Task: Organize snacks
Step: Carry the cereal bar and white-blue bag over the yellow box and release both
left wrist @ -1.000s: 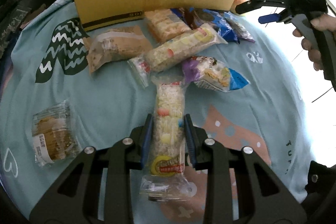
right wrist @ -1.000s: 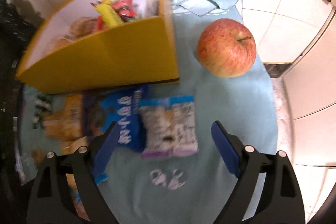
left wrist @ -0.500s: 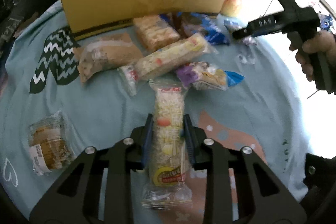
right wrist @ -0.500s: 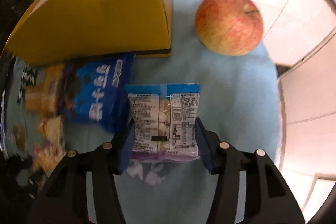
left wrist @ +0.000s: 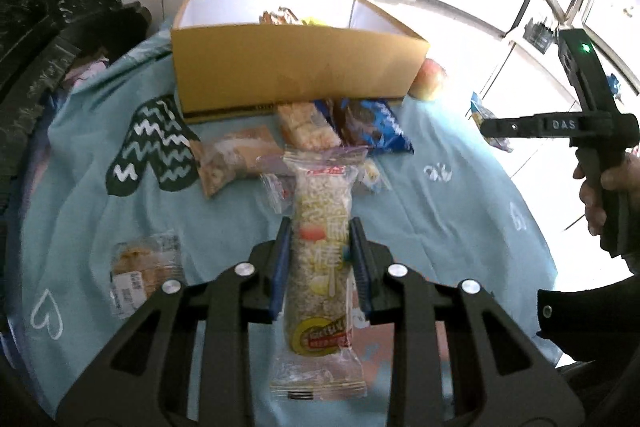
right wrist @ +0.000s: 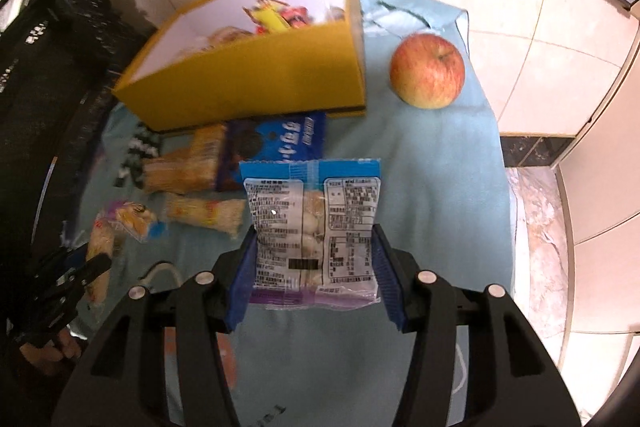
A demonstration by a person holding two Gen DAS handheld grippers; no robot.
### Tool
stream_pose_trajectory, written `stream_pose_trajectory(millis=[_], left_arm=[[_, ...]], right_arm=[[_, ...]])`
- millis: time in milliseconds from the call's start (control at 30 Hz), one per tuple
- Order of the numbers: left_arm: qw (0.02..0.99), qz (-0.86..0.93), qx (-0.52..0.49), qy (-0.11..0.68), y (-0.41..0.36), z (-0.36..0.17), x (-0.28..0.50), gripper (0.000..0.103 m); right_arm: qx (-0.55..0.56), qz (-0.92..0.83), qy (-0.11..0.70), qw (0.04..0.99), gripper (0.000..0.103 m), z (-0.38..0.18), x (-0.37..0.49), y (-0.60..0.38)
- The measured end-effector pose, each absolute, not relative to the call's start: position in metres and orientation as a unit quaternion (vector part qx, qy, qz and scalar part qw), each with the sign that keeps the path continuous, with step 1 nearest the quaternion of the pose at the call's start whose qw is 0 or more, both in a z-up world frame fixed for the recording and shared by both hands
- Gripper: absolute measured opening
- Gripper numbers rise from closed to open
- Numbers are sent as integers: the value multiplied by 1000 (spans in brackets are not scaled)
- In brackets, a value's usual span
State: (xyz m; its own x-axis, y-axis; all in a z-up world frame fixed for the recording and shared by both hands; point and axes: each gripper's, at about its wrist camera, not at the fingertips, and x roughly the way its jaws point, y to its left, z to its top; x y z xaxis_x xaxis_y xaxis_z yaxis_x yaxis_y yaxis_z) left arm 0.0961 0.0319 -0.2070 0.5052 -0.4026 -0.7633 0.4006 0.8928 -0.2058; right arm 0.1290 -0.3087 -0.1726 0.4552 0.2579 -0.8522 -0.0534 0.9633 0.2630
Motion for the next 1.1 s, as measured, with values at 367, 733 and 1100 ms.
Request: stream_pose_trajectory(millis=[367, 733, 1100], left_arm=[[893, -251, -21, 374, 44, -136, 94, 28], [884, -240, -30, 401, 31, -151, 110, 28], [908, -219, -32, 355, -1, -97, 208, 28]], right_arm=[[113, 117, 479, 863, 55, -150, 129, -262], [114, 130, 487, 856, 55, -156, 136, -252], [95, 144, 433, 884, 55, -83, 223, -246]])
